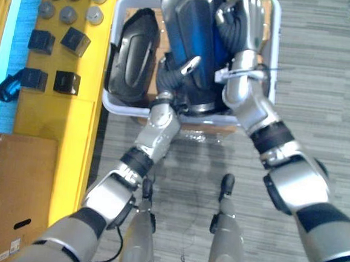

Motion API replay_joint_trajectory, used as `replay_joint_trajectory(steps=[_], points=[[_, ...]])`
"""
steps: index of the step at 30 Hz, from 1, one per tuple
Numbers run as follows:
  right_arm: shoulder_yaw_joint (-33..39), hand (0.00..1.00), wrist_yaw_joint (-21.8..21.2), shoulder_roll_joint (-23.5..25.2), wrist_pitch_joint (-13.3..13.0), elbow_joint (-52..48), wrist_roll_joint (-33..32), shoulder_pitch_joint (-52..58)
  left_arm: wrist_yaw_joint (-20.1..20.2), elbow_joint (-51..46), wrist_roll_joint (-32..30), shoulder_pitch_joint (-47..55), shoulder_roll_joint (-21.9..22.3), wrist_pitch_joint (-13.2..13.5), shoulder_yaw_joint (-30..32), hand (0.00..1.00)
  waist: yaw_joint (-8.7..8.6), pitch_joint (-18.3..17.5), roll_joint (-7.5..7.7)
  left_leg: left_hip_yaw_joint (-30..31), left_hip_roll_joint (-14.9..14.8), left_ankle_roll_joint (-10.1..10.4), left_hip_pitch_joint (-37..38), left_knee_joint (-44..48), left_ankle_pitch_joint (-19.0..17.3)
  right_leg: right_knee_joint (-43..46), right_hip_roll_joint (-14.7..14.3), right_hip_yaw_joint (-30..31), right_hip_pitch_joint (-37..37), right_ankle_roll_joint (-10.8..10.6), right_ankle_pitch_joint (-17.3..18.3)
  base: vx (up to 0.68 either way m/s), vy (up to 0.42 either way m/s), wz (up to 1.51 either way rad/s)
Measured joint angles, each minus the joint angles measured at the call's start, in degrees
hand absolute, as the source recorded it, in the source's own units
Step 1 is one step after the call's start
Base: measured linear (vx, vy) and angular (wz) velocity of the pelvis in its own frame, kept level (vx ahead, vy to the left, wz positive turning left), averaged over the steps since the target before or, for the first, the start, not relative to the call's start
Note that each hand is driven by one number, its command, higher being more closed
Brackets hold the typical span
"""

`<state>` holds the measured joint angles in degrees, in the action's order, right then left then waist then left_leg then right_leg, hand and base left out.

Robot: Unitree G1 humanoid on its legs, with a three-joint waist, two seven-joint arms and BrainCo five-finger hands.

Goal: Walk over and take plastic housings, then place them on the shelf

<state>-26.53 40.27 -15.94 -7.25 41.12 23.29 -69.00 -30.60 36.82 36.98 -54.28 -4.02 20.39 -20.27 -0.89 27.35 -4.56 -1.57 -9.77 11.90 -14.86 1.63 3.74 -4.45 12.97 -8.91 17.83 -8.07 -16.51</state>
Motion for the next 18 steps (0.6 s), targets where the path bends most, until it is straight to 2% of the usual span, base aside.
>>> replay_joint_trajectory(steps=[4,10,13,14,16,18], points=[[-0.16,1.0,1.62,1.22,0.04,-3.57,0.01,2.4,-3.95,-2.67,-8.16,2.91,-0.15,0.69,1.95,1.0,-0.01,0.01,0.02,-0.46,0.0,-0.02,1.28,-0.16,-0.04,-0.04,-0.01,0.39,-0.92,-0.05,0.05,0.0,0.001,-0.04],[0.29,1.0,3.68,1.14,0.11,-7.04,-0.33,4.17,-5.38,-6.15,-12.23,3.96,-1.53,0.04,1.69,1.0,-0.05,-0.03,0.6,-0.92,-0.04,-0.01,3.8,-0.35,-0.23,-0.06,-0.01,0.56,-2.99,-0.18,0.49,-0.02,0.0,-0.03],[0.65,1.0,3.8,1.13,0.1,-7.08,-1.13,4.91,-6.74,-6.93,-15.02,4.04,-2.0,-1.55,1.25,1.0,-0.23,-0.31,1.75,-1.39,-0.12,0.03,5.07,-0.78,-0.26,-0.06,-0.03,0.56,-3.84,-0.22,0.64,0.0,0.001,-0.07],[1.05,0.0,3.9,1.13,0.06,-7.1,-1.17,5.37,-6.84,-6.94,-15.44,4.07,-2.18,-1.71,0.99,1.0,-0.23,-0.59,2.29,-1.51,-0.13,0.02,5.42,-1.02,-0.25,-0.06,-0.04,0.58,-3.97,-0.21,0.63,0.02,0.004,-0.05],[1.18,0.0,3.93,1.13,-0.2,-7.09,-1.41,5.9,-6.84,-6.99,-15.54,4.33,-2.22,-1.71,0.76,1.0,-0.25,-1.03,3.11,-1.75,-0.13,0.02,5.83,-1.22,-0.25,-0.06,-0.05,0.73,-4.13,-0.19,0.6,0.03,0.006,-0.04],[1.22,0.0,3.82,1.15,-2.92,-7.13,-4.57,6.53,-6.74,-8.84,-15.52,5.28,-2.43,-1.66,0.66,1.0,-0.44,-1.27,3.54,-1.68,-0.15,0.06,6.08,-1.24,-0.31,-0.06,-0.08,0.73,-4.52,-0.18,0.59,0.04,0.008,0.02]])
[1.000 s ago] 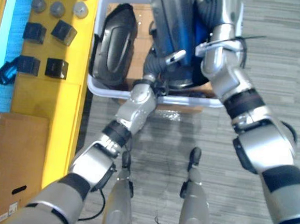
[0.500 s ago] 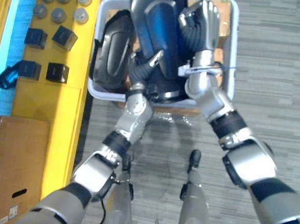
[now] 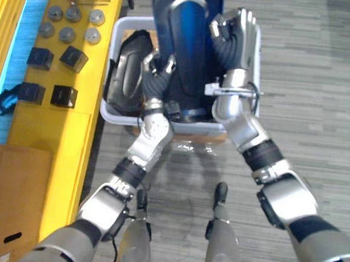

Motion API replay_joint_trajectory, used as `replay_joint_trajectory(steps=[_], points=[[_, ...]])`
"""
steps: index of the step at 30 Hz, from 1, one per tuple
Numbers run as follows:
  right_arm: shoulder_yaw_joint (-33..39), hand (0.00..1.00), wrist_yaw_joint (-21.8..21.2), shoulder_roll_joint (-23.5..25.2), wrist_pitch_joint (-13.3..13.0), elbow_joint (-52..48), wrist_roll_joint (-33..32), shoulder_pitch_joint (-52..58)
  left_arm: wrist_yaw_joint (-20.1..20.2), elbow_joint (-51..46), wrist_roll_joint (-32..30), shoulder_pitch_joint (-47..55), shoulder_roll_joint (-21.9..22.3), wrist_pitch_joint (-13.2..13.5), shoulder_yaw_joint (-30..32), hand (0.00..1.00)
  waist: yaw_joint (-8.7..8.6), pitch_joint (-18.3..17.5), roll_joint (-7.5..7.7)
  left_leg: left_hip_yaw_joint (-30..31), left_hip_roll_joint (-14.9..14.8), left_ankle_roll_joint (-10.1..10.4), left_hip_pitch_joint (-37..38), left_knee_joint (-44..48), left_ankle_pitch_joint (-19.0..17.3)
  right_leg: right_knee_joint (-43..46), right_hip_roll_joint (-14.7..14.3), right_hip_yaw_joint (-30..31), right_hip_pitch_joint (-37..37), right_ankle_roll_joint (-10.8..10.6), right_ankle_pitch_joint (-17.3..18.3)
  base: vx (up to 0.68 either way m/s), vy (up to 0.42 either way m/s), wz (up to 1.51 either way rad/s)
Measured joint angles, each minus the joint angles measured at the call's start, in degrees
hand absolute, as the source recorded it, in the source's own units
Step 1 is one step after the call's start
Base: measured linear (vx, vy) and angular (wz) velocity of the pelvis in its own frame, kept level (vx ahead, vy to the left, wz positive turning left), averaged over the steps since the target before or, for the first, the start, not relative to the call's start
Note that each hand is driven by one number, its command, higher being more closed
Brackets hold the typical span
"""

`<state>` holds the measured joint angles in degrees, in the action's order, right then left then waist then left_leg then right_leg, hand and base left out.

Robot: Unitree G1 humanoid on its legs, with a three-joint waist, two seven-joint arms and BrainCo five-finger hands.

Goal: Walk over and take plastic housings, then place them on the shelf

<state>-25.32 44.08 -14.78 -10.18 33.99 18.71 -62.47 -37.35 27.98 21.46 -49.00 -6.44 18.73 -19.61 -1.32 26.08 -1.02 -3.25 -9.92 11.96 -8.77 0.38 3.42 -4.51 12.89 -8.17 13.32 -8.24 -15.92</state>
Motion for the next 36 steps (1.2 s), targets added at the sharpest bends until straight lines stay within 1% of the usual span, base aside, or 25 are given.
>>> replay_joint_trajectory(steps=[1,2,4,5,6,8,11,12,14,15,16,17,18,19,20,22,23,24,27,30,31,32,33,35,36], points=[[0.07,0.0,-1.02,0.11,-2.88,-0.03,-3.56,0.69,0.51,-1.09,0.1,0.93,-0.55,0.01,-0.02,1.0,0.1,0.0,0.0,-0.03,0.0,0.0,0.83,-0.23,-0.01,-0.02,-0.01,-0.08,-0.72,0.0,0.0,0.05,0.01,0.04],[0.3,0.0,-3.49,0.37,-5.84,-0.09,-9.02,1.58,1.39,-2.06,-0.02,2.15,-1.08,0.01,-0.03,1.0,0.14,-0.02,0.04,-0.11,-0.02,-0.06,1.72,-0.26,-0.05,-0.06,-0.01,-0.47,-1.73,0.0,0.01,0.04,0.01,0.03],[1.32,0.0,-7.69,0.5,-9.09,-1.1,-14.84,3.36,2.36,-3.68,-0.73,3.94,-1.8,0.0,-0.16,1.0,0.49,-0.08,0.14,-0.06,-0.06,-0.12,2.96,-0.17,-0.56,-0.09,0.02,-1.24,-3.29,-0.05,0.27,0.02,0.011,0.04],[1.81,0.0,-9.55,0.87,-10.85,-2.22,-17.71,4.82,2.31,-5.41,-2.57,5.57,-2.16,-0.02,-0.12,1.0,0.74,-0.76,0.63,-0.11,-0.06,-0.07,3.17,-0.1,-0.75,-0.1,0.06,-1.3,-3.49,-0.13,0.5,0.0,0.0,0.0],[2.0,0.0,-10.4,1.14,-11.77,-2.61,-18.97,5.52,2.09,-6.28,-4.07,6.47,-2.47,-0.04,-0.03,1.0,0.79,-1.19,1.0,-0.08,-0.06,-0.08,3.18,-0.1,-0.78,-0.1,0.06,-1.37,-3.52,-0.18,0.69,0.0,0.0,0.0],[3.76,0.0,-12.95,2.3,-14.88,-5.24,-21.16,9.55,0.73,-10.04,-11.17,10.41,-3.14,-0.47,0.61,1.0,1.07,-3.3,2.07,-0.07,-0.09,-0.13,3.2,-0.12,-1.0,-0.11,0.08,-1.61,-3.57,-0.31,0.97,0.0,0.0,0.0],[5.38,0.0,-14.61,3.03,-17.16,-9.29,-22.01,15.14,-0.83,-14.01,-18.22,14.89,-3.17,-1.08,0.79,1.0,1.32,-5.51,2.37,0.16,-0.21,-0.15,4.72,-0.21,-1.48,-0.12,0.11,-2.46,-5.31,-0.3,1.5,0.06,0.003,0.05],[5.52,0.0,-15.16,3.22,-17.34,-9.94,-22.59,16.02,-0.91,-14.67,-19.48,15.67,-3.15,-1.21,0.83,1.0,1.35,-6.27,2.44,0.16,-0.23,-0.18,4.84,-0.21,-1.64,-0.12,0.11,-2.52,-5.47,-0.42,1.66,0.07,0.003,0.05],[6.37,0.0,-16.56,3.47,-17.55,-13.38,-23.66,19.8,-1.77,-16.79,-25.45,18.1,-2.68,-2.57,1.0,1.0,1.71,-10.53,2.46,0.05,-0.27,-0.13,4.96,-0.28,-2.05,-0.13,0.11,-2.6,-5.51,-0.58,2.01,0.08,0.0,0.0],[6.48,0.0,-16.63,3.47,-17.55,-13.72,-23.83,20.14,-1.88,-16.92,-26.2,18.22,-2.63,-2.64,1.03,1.0,1.76,-10.96,2.46,0.01,-0.29,-0.12,5.01,-0.29,-2.07,-0.13,0.1,-2.6,-5.52,-0.58,2.01,0.08,-0.002,-0.04],[7.18,0.0,-17.77,3.48,-17.48,-15.45,-25.08,21.24,-2.14,-17.65,-28.94,18.54,-2.4,-3.07,1.26,1.0,1.93,-12.07,2.49,-0.17,-0.35,-0.06,5.57,-0.35,-2.23,-0.13,0.06,-2.6,-5.99,-0.58,2.01,0.04,0.002,-0.04],[7.61,0.0,-18.33,3.46,-17.49,-16.46,-25.36,21.67,-2.36,-18.29,-30.4,18.69,-2.3,-3.36,1.35,1.0,1.93,-12.07,2.49,-0.26,-0.37,-0.05,6.34,-0.4,-2.36,-0.13,0.05,-2.6,-6.66,-0.63,2.05,0.03,0.011,-0.08],[8.41,0.0,-19.45,3.44,-17.34,-18.81,-26.57,22.89,-3.08,-19.4,-34.17,19.04,-2.06,-4.17,1.5,1.0,1.94,-12.57,2.56,-0.53,-0.4,-0.07,7.48,-0.43,-2.72,-0.14,0.04,-2.55,-7.6,-0.74,2.25,0.0,0.017,-0.11],[8.88,0.0,-20.71,3.4,-16.65,-21.27,-27.71,24.7,-3.91,-20.25,-37.82,19.85,-2.07,-4.68,1.52,1.0,1.88,-14.35,2.83,-0.89,-0.43,-0.08,7.68,-0.41,-2.97,-0.15,0.03,-2.45,-7.57,-0.84,2.55,0.0,0.016,-0.13],[9.14,0.0,-21.42,3.32,-15.96,-22.54,-28.28,25.69,-4.38,-20.33,-39.72,20.16,-2.05,-4.98,1.51,1.0,1.85,-15.27,2.96,-1.11,-0.47,-0.07,7.79,-0.4,-3.12,-0.17,0.02,-2.38,-7.54,-0.88,2.71,0.01,0.01,-0.15],[10.47,0.0,-25.0,3.14,-13.03,-27.62,-31.52,29.07,-5.64,-21.96,-46.12,21.81,-2.07,-6.18,1.56,1.0,1.78,-17.42,3.12,-2.32,-0.56,-0.05,8.65,-0.44,-3.5,-0.15,-0.08,-1.89,-7.51,-0.75,3.14,0.0,0.006,-0.2],[10.74,0.0,-25.76,3.12,-12.31,-28.96,-32.2,29.87,-6.23,-22.54,-47.43,22.26,-2.06,-6.47,1.57,1.0,1.74,-17.63,3.1,-2.59,-0.57,0.0,8.87,-0.44,-3.61,-0.15,-0.12,-1.62,-7.53,-0.78,3.2,-0.01,0.003,-0.21],[11.34,0.0,-28.0,2.91,-11.1,-31.52,-33.19,31.67,-7.24,-23.07,-49.7,22.71,-2.05,-6.74,1.88,1.0,1.4,-18.18,3.07,-2.97,-0.58,0.07,8.94,-0.44,-3.72,-0.15,-0.15,-1.26,-7.34,-0.95,3.36,-0.03,0.0,-0.16],[12.0,0.0,-33.46,-0.01,-8.81,-35.73,-35.45,35.37,-7.34,-23.08,-55.47,22.74,-3.22,-7.43,3.78,1.0,0.51,-18.35,2.96,-3.75,-0.61,0.12,9.78,-0.87,-3.75,-0.15,-0.23,-0.79,-7.33,-0.93,3.56,-0.03,-0.004,-0.14],[13.25,0.0,-36.17,-0.38,-7.99,-37.38,-38.8,37.62,-7.34,-23.08,-58.26,22.74,-3.24,-7.36,3.71,1.0,0.14,-18.67,2.78,-4.63,-0.72,0.33,9.85,-0.95,-3.91,-0.14,-0.47,0.12,-6.68,-0.91,3.58,-0.01,-0.011,-0.18],[14.02,0.0,-37.92,-0.46,-8.06,-38.0,-40.39,38.55,-7.9,-22.82,-58.25,22.92,-3.17,-8.46,4.17,1.0,0.21,-19.13,2.72,-5.51,-0.79,0.44,9.8,-1.06,-3.99,-0.14,-0.61,0.71,-5.92,-0.97,3.53,0.01,-0.019,-0.23],[15.95,0.0,-39.59,-1.15,-8.46,-39.44,-42.94,41.08,-9.38,-21.72,-57.76,23.04,-3.45,-10.73,7.41,1.0,-0.17,-19.6,2.52,-5.64,-0.99,0.48,9.74,-1.13,-4.01,-0.13,-0.84,0.77,-5.69,-1.08,3.41,0.03,-0.018,-0.2],[16.99,0.0,-40.14,-1.68,-8.68,-39.88,-44.06,42.37,-9.85,-21.31,-57.3,23.18,-3.7,-11.94,9.29,1.0,-0.36,-19.89,2.43,-5.71,-1.15,0.57,9.75,-1.14,-4.08,-0.12,-1.02,0.8,-5.65,-0.91,3.28,0.06,-0.018,-0.08],[22.5,0.0,-42.07,-3.52,-9.66,-40.13,-50.81,46.36,-12.34,-18.54,-53.4,23.81,-5.58,-17.13,17.37,1.0,-1.39,-20.88,2.17,-6.14,-1.73,0.84,9.8,-1.16,-4.4,-0.11,-1.62,1.0,-5.41,-0.66,3.08,0.08,-0.009,-0.09],[23.72,0.0,-42.45,-3.7,-9.91,-40.17,-52.19,46.92,-12.88,-17.89,-52.81,23.88,-6.08,-18.07,18.43,1.0,-1.4,-20.91,2.19,-6.21,-1.8,0.85,9.83,-1.15,-4.46,-0.11,-1.69,1.04,-5.4,-0.65,3.06,0.06,-0.001,-0.06]])
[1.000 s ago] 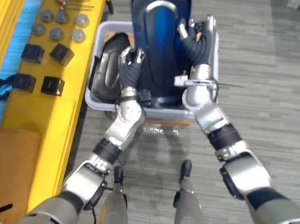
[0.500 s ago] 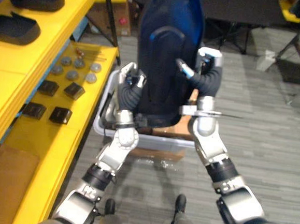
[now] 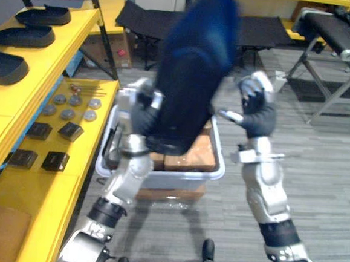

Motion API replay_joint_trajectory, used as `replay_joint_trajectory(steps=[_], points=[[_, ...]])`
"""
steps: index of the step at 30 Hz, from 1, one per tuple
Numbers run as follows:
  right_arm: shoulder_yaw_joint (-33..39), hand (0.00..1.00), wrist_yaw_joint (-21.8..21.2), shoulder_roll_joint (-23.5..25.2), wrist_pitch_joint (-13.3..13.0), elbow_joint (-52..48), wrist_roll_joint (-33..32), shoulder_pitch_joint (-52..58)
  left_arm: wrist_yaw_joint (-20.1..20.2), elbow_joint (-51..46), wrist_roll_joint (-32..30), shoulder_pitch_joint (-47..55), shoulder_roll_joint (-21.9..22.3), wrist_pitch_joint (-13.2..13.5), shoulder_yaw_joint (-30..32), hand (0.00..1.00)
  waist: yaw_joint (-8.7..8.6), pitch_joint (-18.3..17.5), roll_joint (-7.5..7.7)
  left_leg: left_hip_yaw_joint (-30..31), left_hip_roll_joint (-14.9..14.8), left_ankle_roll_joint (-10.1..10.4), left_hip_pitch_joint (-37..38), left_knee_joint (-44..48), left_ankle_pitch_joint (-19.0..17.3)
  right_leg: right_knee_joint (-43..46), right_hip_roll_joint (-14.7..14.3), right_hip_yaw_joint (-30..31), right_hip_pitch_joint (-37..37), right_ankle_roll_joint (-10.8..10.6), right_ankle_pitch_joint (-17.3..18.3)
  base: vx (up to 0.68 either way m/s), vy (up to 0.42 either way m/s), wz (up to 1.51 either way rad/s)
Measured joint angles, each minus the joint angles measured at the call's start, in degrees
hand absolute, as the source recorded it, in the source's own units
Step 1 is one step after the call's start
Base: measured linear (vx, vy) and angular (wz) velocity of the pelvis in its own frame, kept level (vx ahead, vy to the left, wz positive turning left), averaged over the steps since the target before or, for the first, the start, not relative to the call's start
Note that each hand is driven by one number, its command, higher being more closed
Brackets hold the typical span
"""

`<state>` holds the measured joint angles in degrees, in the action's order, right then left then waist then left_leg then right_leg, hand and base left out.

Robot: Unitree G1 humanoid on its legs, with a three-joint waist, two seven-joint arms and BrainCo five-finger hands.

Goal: Walk over and take plastic housings, then place them on the shelf

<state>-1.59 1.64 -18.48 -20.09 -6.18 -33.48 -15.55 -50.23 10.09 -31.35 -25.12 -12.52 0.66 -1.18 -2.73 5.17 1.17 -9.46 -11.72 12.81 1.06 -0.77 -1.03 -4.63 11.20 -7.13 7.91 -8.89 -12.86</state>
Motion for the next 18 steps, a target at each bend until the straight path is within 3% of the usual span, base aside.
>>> replay_joint_trajectory(steps=[2,10,13,16,18], points=[[2.54,0.0,-2.04,0.02,-1.57,-0.18,-4.95,0.91,-0.66,0.78,0.0,1.81,-1.36,-2.08,0.66,1.0,0.09,-0.31,0.23,-0.03,-0.13,-0.04,-0.02,0.01,-0.22,0.0,-0.14,0.01,0.0,0.01,-0.01,0.04,0.004,-0.01],[1.59,0.0,-9.86,0.53,-1.53,-3.53,-8.51,2.13,-0.55,5.13,0.03,5.65,-0.57,-2.11,-1.49,1.0,0.38,-1.37,0.86,-0.1,-0.13,-0.37,-0.24,1.09,-0.97,-0.01,-0.14,0.28,-0.11,-0.03,-0.04,0.0,-0.001,-0.01],[1.66,0.0,-8.84,0.53,-1.5,-3.54,-7.33,3.81,-0.64,5.63,0.07,6.11,-0.48,-1.86,-1.46,1.0,0.38,-1.99,0.44,-0.26,-0.12,-0.35,-0.19,1.24,-1.07,-0.01,-0.14,0.67,-0.11,-0.05,-0.01,-0.01,-0.004,-0.03],[2.6,0.0,-3.09,0.58,-1.34,-3.45,-2.77,5.7,-0.8,7.43,4.48,6.39,-0.32,1.34,-1.19,1.0,0.39,-2.49,-0.12,-0.32,-0.12,-0.34,-0.19,1.28,-1.08,-0.02,-0.13,0.84,-0.11,-0.06,0.01,0.0,0.0,0.0],[4.16,0.0,0.63,0.95,-1.25,-2.0,-0.43,6.91,-0.75,6.27,7.86,7.71,1.02,4.91,0.1,1.0,0.33,-2.51,-0.15,-0.31,-0.12,-0.34,-0.18,1.28,-1.07,-0.02,-0.13,0.83,-0.11,-0.08,0.03,0.0,0.0,0.0]])
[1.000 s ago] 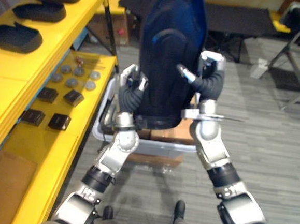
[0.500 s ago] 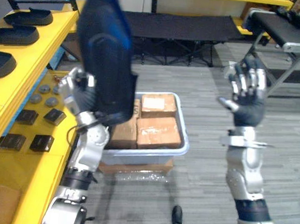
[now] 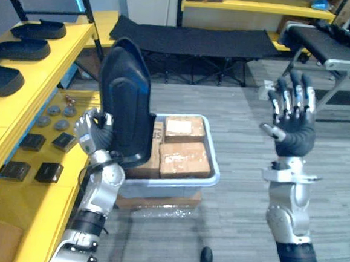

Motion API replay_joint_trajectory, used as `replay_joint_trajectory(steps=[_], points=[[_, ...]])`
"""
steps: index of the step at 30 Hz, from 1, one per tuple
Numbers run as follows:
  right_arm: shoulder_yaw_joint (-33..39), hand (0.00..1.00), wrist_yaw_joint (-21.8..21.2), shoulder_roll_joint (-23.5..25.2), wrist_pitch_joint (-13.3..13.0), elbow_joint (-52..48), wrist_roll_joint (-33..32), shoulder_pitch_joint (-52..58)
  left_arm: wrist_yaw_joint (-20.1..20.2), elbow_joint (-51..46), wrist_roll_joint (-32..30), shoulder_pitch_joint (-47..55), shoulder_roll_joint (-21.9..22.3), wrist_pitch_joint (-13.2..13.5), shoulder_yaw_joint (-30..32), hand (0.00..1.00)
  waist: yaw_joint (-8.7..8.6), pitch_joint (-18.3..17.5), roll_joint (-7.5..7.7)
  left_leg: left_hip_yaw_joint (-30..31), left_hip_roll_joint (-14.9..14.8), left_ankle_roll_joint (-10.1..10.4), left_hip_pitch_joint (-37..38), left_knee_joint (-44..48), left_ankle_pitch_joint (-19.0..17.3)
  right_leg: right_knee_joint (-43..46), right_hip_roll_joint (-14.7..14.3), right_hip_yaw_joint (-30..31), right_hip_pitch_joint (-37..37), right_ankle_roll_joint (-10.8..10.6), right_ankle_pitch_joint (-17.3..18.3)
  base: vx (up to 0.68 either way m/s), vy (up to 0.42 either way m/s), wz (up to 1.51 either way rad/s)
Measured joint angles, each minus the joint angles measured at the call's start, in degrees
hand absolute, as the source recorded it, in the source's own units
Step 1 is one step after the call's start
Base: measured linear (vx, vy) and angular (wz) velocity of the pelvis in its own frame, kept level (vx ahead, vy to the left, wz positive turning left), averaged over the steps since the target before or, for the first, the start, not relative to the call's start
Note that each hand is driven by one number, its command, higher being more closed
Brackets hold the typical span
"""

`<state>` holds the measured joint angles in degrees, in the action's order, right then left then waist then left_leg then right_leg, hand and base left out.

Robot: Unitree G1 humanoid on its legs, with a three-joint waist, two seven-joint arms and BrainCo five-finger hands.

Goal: Walk over and take plastic housings, then place them on the shelf

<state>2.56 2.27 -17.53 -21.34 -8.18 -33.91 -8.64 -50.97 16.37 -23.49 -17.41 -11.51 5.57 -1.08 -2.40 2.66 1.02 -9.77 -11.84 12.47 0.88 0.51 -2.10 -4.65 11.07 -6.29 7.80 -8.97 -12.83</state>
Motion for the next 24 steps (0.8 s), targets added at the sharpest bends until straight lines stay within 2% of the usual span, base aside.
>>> replay_joint_trajectory(steps=[2,3,6,8,11,13,16,18,20,22,24], points=[[2.53,0.0,4.08,1.52,0.89,3.02,1.73,2.62,0.53,-5.88,3.89,3.41,2.48,2.84,1.29,1.0,0.04,-0.06,-0.11,0.04,0.0,0.0,-0.01,-0.04,0.0,0.0,0.0,-0.03,0.01,-0.03,0.11,0.0,0.0,0.0],[3.2,0.0,4.78,1.99,1.2,4.0,1.83,3.36,1.21,-7.67,5.4,4.42,2.97,3.84,1.42,1.0,0.05,-0.13,-0.22,0.04,0.0,0.01,-0.02,-0.07,0.0,0.0,0.0,-0.04,0.01,-0.05,0.13,0.0,0.0,0.0],[5.48,0.0,6.38,3.95,2.45,8.11,2.2,6.53,7.21,-16.47,12.47,8.74,4.39,8.42,2.21,1.0,0.16,-0.68,-1.09,0.06,0.0,0.13,-0.02,-0.13,-0.11,0.01,0.01,-0.15,0.01,-0.12,0.2,0.0,0.0,0.0],[5.98,0.0,5.22,4.84,3.9,8.72,2.17,7.82,12.65,-21.57,16.85,10.63,5.02,11.16,2.91,1.0,0.19,-1.18,-1.98,0.27,-0.01,0.11,0.05,-0.11,-0.25,0.01,0.06,-0.51,-0.66,-0.23,0.32,0.0,0.006,0.06],[5.93,0.0,2.34,5.75,5.11,8.67,2.22,8.37,18.32,-26.52,21.06,12.99,5.11,13.27,4.04,1.0,0.63,-1.76,-2.61,1.44,-0.02,0.0,0.25,0.09,-0.34,0.0,0.21,-1.63,-1.88,-0.23,0.84,-0.01,0.002,0.19],[5.9,0.0,1.01,6.46,5.58,8.63,2.85,8.42,19.29,-28.63,21.28,14.4,5.09,13.7,6.48,1.0,1.6,-1.81,-2.69,1.44,-0.02,-0.12,0.24,0.14,-0.42,-0.01,0.21,-1.71,-1.9,-0.2,1.14,-0.01,-0.006,0.03],[4.63,0.0,-0.21,7.05,5.91,8.64,5.79,8.4,19.86,-30.57,21.8,18.26,5.06,14.27,13.44,1.0,2.93,-2.03,-3.18,3.09,-0.04,-0.31,-0.06,0.18,-0.49,-0.01,0.4,-3.48,-2.9,-0.02,1.73,-0.02,-0.013,0.25],[1.84,0.0,-0.78,7.26,6.07,8.59,8.65,8.08,19.34,-33.31,22.74,23.14,5.08,14.26,19.71,1.0,4.88,-2.22,-3.3,5.52,-0.04,-0.32,-0.52,0.41,-0.54,-0.48,0.7,-6.21,-4.53,-0.1,2.64,0.0,-0.005,0.52],[0.22,0.0,-0.91,7.44,6.43,8.6,9.19,7.92,18.67,-34.51,22.69,25.01,5.1,14.26,22.25,1.0,6.0,-2.22,-3.29,7.36,0.01,-0.35,-1.61,0.94,-0.57,-0.49,0.88,-7.95,-5.09,-0.02,2.98,0.02,-0.009,0.48],[-2.44,0.0,-0.58,8.42,6.69,8.64,10.26,7.2,17.67,-36.25,22.43,28.59,5.42,14.26,26.84,1.0,8.84,-2.28,-3.35,10.31,0.01,-0.28,-2.63,1.47,-0.47,-0.42,0.9,-10.83,-6.18,-0.02,3.16,0.07,-0.019,0.67],[-5.22,0.0,1.77,9.16,6.76,9.3,12.65,5.74,17.55,-37.99,22.43,32.68,6.61,14.26,31.19,1.0,11.95,-2.31,-3.34,13.62,0.31,0.03,-3.24,1.76,-0.3,-0.01,1.03,-13.87,-8.23,-0.24,3.31,0.09,-0.01,0.72]])
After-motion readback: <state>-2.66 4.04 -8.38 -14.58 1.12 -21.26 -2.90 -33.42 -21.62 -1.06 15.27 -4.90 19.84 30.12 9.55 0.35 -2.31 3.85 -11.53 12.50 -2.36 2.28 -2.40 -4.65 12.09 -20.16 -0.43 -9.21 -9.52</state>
